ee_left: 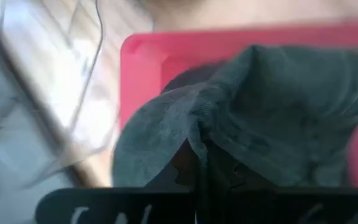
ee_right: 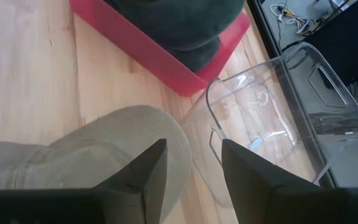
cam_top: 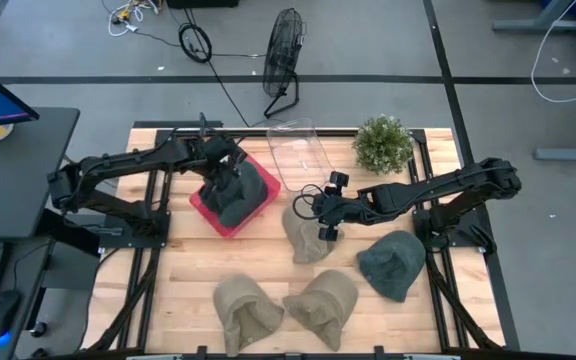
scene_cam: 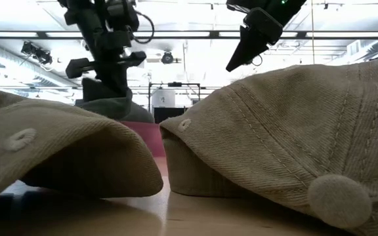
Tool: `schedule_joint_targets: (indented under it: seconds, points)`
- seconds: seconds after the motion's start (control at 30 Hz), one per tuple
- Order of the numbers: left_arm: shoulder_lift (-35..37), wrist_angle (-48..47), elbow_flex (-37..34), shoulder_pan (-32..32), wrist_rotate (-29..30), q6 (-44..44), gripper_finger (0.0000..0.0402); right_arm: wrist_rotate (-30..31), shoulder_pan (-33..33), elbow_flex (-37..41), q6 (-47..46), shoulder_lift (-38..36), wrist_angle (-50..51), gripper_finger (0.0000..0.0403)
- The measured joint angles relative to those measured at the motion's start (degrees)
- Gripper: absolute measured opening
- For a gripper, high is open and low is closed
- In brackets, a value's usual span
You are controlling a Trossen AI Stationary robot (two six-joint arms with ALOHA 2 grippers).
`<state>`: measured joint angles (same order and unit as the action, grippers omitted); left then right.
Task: Pick & Place hat
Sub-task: Put the top blue cap into the red bin
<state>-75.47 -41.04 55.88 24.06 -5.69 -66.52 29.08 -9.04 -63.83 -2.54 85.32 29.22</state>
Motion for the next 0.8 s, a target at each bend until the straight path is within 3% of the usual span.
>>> schedule_joint_targets:
  seconds: [0.1, 0.33, 0.57, 0.8]
  points:
    - [-1.86, -0.08, -0.07, 0.32, -6.51, 8.32, 0.0013, 0.0, 0.0, 0.0, 0.02, 0.0, -0.05, 0.0157]
    - [-6.85, 5.84, -0.07, 0.33, -7.02, 26.2, 0.0029, 0.0, 0.11, 0.0, 0.02, 0.0, -0.05, 0.0157]
    - [-12.16, 6.6, -0.02, 0.8, 0.01, 33.71, 0.0064, 0.0, 0.11, 0.0, 0.02, 0.0, -0.03, 0.0157]
    - [-13.78, 6.58, 0.04, 0.23, 1.84, 35.95, 0.0132, 0.0, 0.11, 0.0, 0.02, 0.0, -0.03, 0.0157]
